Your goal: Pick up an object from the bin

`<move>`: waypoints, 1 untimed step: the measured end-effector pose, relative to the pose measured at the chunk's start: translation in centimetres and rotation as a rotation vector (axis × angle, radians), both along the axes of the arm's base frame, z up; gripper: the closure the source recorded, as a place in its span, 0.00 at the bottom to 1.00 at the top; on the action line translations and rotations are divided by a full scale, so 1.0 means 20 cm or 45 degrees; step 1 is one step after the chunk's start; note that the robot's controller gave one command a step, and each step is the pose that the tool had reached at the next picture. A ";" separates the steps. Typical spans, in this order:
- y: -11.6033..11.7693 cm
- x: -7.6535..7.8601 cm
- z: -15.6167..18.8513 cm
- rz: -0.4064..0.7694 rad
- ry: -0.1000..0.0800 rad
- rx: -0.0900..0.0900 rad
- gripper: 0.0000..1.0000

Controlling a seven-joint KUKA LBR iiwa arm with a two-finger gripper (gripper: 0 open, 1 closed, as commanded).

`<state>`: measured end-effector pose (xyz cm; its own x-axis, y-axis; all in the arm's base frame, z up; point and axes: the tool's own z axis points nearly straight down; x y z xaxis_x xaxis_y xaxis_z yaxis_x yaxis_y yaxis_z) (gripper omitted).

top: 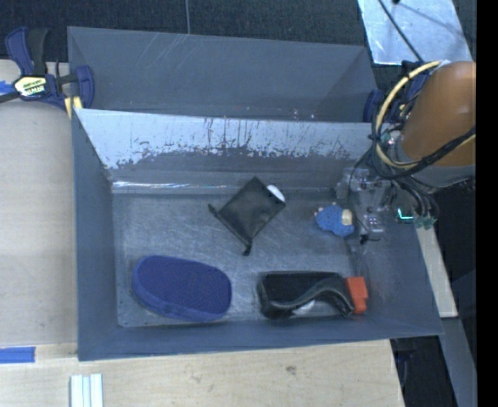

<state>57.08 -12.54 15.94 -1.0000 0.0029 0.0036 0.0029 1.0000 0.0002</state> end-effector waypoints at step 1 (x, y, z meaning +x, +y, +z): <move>-0.09 0.17 -0.47 0.007 -0.004 0.000 0.00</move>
Offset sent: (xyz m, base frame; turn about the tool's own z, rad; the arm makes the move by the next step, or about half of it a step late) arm 0.0344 -0.0181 -0.0894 -0.0087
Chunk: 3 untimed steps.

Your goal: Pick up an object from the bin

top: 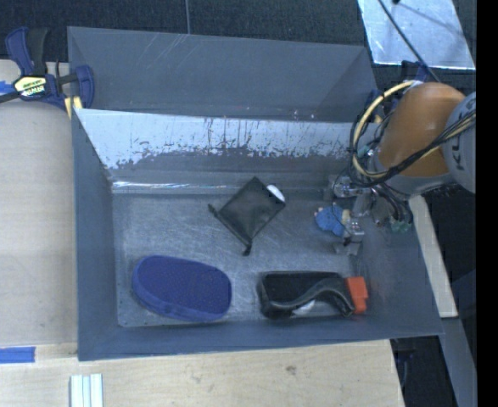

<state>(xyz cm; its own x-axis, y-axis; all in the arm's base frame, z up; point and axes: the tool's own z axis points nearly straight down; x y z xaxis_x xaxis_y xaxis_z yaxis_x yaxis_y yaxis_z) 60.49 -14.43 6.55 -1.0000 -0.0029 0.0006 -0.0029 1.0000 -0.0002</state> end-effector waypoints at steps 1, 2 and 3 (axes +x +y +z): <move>0.01 0.01 0.03 0.004 -0.009 0.000 1.00; 0.02 0.10 0.60 0.090 -0.019 -0.004 1.00; 0.02 0.12 1.33 0.098 -0.018 -0.005 1.00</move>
Offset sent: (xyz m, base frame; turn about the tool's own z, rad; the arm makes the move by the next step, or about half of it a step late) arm 0.0000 0.0000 0.0000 0.0000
